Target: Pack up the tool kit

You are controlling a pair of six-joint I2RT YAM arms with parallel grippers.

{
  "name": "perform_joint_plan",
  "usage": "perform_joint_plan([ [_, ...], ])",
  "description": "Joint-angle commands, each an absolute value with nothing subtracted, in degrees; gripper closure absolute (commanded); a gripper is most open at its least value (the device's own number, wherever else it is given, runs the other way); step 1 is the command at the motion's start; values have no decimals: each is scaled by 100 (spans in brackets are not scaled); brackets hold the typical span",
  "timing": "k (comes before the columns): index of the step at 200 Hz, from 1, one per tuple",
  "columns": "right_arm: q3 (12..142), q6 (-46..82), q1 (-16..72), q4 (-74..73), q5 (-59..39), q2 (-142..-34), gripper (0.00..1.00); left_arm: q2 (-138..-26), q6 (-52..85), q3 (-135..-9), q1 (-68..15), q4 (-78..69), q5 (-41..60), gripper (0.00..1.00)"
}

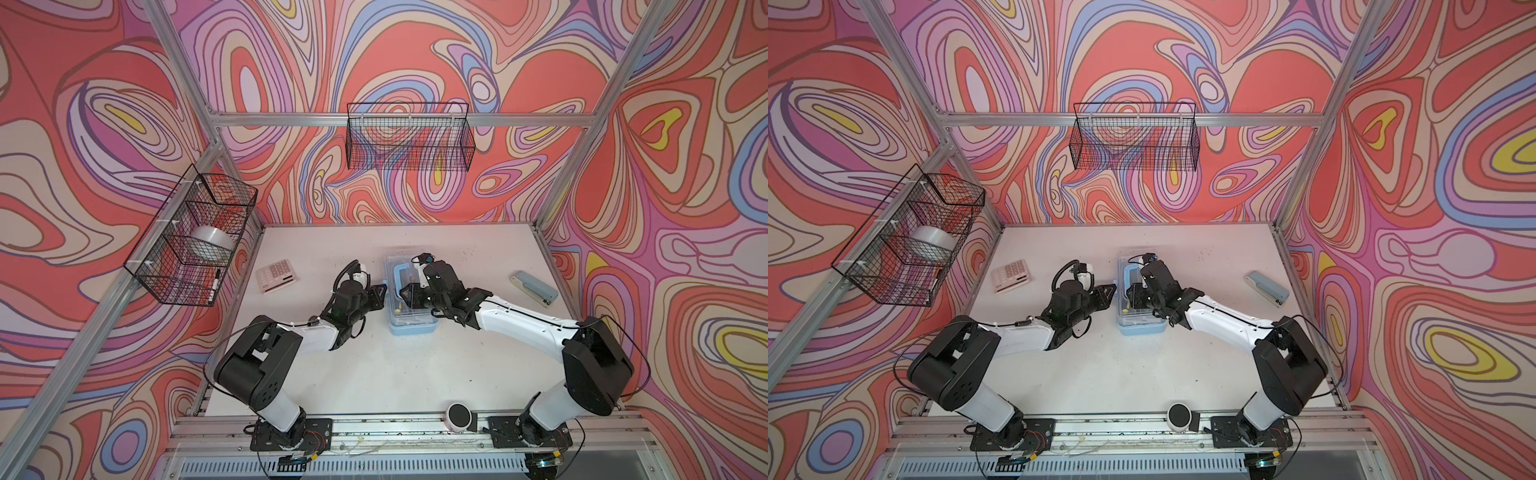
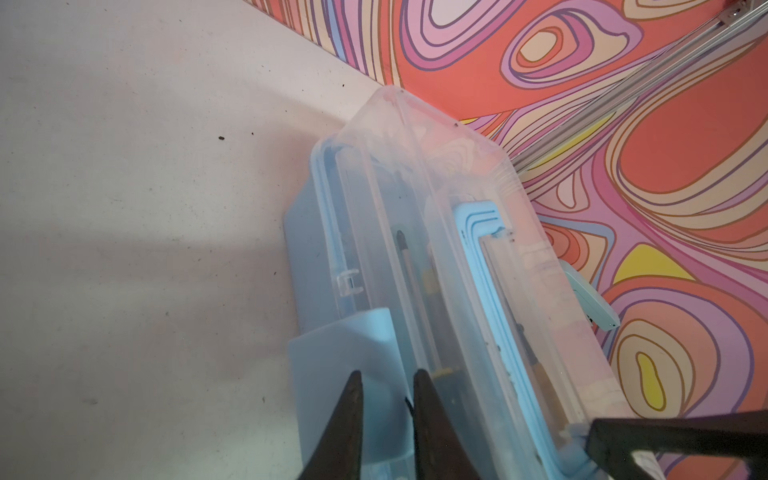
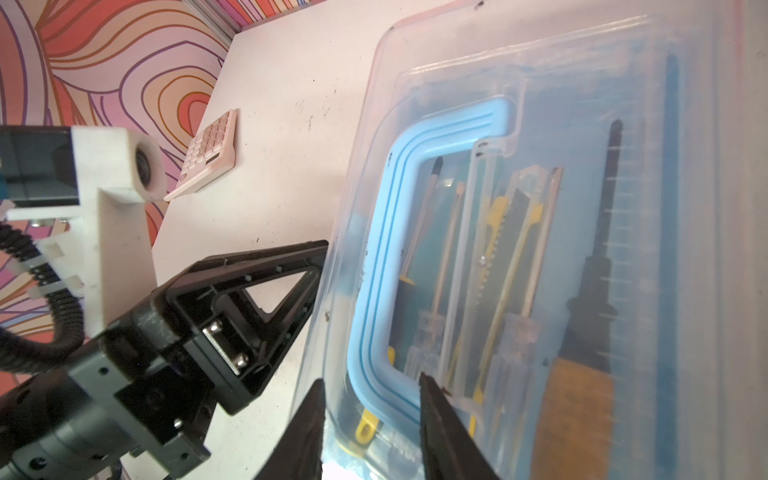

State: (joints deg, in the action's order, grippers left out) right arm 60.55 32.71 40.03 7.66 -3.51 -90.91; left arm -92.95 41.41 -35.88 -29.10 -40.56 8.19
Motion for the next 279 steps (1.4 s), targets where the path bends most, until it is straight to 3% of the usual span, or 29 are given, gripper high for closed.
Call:
perform_joint_plan([
  [1, 6064, 3329, 3953, 1054, -370, -9299, 62, -9488, 4260, -3693, -2900, -4261, 1067, 81],
  [83, 6084, 3384, 3912, 959, -419, -9060, 65, -9580, 4372, -3680, -2893, -4411, 1305, 80],
  [126, 5908, 3200, 3615, 1121, -208, -8282, 49, -9572, 4533, -3604, -2861, -4465, 1527, 77],
  [161, 5776, 2918, 3149, 1541, -207, -7911, 41, -9468, 4588, -3501, -2829, -4441, 1622, 75],
  [239, 5313, 2624, 2572, 731, -1353, -8210, 29, -9495, 4464, -3577, -2684, -4128, 1811, 71],
  [279, 5032, 2764, 2510, -44, -2003, -8580, 28, -9775, 4710, -3486, -2602, -4560, 2021, 67],
])
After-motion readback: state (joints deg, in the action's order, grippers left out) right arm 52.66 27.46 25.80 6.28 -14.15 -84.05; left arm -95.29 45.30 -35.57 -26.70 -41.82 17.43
